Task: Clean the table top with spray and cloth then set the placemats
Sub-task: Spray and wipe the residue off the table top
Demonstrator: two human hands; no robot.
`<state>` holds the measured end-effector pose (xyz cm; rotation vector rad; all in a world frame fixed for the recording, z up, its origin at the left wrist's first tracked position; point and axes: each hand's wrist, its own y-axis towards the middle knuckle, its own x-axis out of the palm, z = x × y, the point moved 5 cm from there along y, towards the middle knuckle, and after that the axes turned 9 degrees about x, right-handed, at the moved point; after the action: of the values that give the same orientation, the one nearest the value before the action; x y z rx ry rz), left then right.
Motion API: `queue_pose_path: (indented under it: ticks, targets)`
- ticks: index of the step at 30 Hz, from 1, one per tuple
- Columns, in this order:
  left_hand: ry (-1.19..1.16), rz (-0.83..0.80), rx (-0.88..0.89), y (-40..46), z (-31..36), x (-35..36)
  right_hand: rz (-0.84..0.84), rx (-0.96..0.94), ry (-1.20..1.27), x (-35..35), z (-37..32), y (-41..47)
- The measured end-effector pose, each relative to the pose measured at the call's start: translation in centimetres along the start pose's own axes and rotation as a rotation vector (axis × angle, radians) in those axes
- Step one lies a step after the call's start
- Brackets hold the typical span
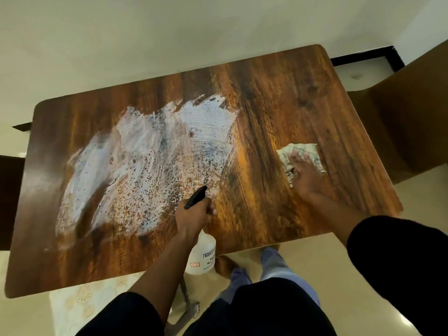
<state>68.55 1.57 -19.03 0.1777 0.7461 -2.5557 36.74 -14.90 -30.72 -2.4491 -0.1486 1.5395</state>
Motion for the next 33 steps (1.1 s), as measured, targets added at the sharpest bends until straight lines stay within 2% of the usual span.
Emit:
queue_pose_path:
  ticks: [3, 6, 9, 12, 16, 18, 21, 25, 29, 31, 33]
  targets:
    - [-0.008, -0.032, 0.011, -0.3, -0.4, -0.8, 0.036, 0.152, -0.066, 0.2, -0.6, -1.3]
    - [0.019, -0.058, 0.019, -0.3, -0.8, -1.6, 0.062, 0.130, -0.020, 2.9, -5.3, -6.2]
    - [0.045, -0.049, 0.042, 0.0, -0.8, -2.4, -0.053, -0.123, 0.069, 7.5, -10.3, -11.9]
    - [0.086, -0.049, 0.047, 0.6, -0.8, -2.9, -0.182, -0.519, -0.055, 11.5, -13.6, -16.1]
    - [0.097, -0.066, 0.036, 1.4, -0.7, -2.8, -0.277, -0.673, -0.107, 10.7, -13.1, -14.9]
    - [0.092, -0.080, 0.044, 1.8, -0.5, -2.6, -0.251, -0.617, -0.095, 9.4, -12.0, -12.7]
    - [0.098, -0.094, 0.046, 2.3, -0.2, -2.2, -0.135, -0.353, -0.034, 6.5, -10.0, -8.3]
    - [0.075, -0.090, 0.061, 3.1, 0.4, -1.7, -0.096, -0.135, 0.110, 3.4, -9.0, -2.8]
    - [0.051, -0.058, 0.054, 4.4, 0.9, -1.3, -0.034, 0.038, 0.095, 5.0, -11.6, -2.7]
    - [0.056, -0.042, 0.050, 5.2, 1.5, -1.0, -0.041, -0.026, 0.108, 6.6, -13.7, -3.7]
    - [0.067, -0.033, 0.048, 6.0, 2.1, -0.7, -0.144, -0.241, 0.058, 8.9, -16.1, -4.7]
